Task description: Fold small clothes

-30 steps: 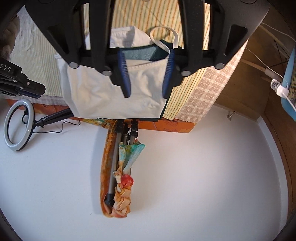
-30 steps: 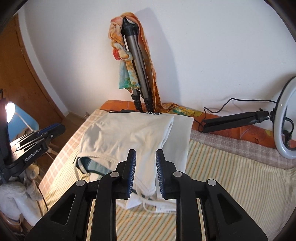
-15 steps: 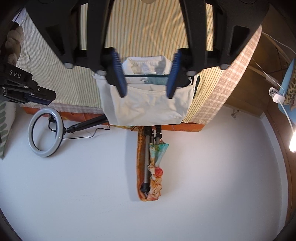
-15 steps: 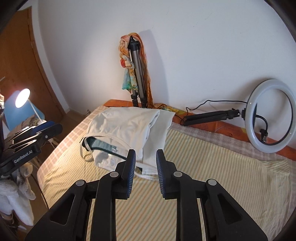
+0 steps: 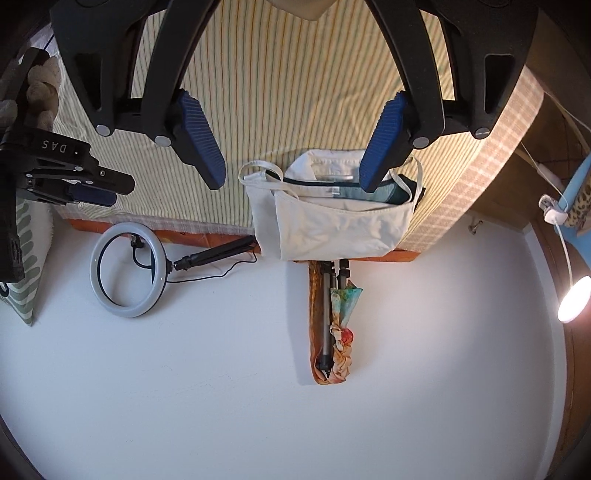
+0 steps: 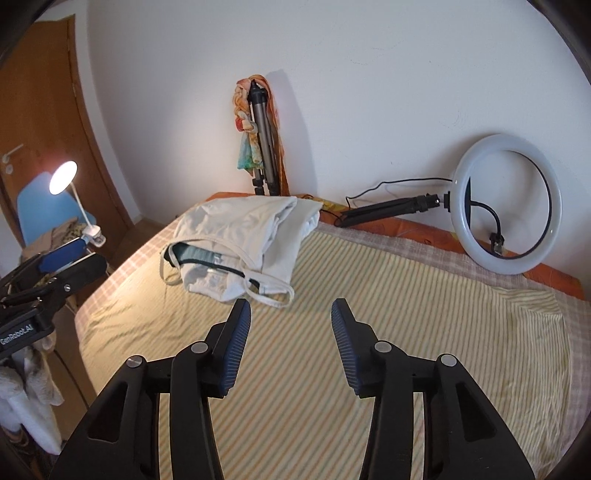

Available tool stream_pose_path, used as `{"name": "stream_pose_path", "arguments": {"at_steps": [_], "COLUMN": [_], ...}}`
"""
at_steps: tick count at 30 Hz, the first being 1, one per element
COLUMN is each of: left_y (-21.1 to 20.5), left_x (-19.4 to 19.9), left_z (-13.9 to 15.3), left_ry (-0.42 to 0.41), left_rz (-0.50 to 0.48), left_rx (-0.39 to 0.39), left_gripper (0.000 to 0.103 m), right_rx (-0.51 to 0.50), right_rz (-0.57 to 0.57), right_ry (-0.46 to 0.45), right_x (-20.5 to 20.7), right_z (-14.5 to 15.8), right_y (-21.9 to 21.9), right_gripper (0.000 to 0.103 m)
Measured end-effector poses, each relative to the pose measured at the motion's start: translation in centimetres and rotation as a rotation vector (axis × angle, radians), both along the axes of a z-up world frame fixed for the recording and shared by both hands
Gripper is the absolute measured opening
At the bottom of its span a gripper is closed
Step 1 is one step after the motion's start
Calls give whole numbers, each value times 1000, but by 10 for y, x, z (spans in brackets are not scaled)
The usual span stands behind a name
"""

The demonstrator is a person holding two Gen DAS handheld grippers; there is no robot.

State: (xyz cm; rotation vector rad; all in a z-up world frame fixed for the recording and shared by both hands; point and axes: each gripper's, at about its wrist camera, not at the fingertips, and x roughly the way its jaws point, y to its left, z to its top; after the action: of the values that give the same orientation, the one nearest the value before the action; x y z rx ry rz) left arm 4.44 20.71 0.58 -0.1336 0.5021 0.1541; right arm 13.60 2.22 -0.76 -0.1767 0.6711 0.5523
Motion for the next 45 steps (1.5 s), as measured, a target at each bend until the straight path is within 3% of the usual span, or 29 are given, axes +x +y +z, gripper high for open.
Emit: {"name": "stream_pose_path", "arguments": {"at_steps": [2, 7, 9, 11, 17, 23, 28, 45], "left_y": [-3, -10, -12, -14, -22, -24, -25, -20], "left_x": [-2, -4, -5, -7, -7, 1, 0, 5], "left_z": [-7, -23, -27, -29, -29, -42, -44, -50], "left_ry": [-1, 15, 19, 12, -6, 39, 24, 44], "left_rz": [10, 24, 45, 53, 110, 97, 113, 114], "left_rx": [1, -22, -20, -18, 72, 60, 93, 72], "left_gripper": [86, 88, 94, 101, 103, 103, 103, 103], "right_rx": [-3, -17, -30, -26, -21, -24, -40, -53], "right_rz": [-5, -4, -4, 0, -30, -55, -73, -66], "right_ry": [3, -12, -28, -35, -88, -78, -98, -56], "right_x": [-3, -8, -9, -9, -12, -5, -2, 3], "right_z": [-5, -15, -16, -17, -22, -31, -40, -52], "right_y": [-6, -13, -13, -13, -16, -19, -22, -18], "right_gripper": [45, 52, 55, 66, 82, 82, 82, 83]}}
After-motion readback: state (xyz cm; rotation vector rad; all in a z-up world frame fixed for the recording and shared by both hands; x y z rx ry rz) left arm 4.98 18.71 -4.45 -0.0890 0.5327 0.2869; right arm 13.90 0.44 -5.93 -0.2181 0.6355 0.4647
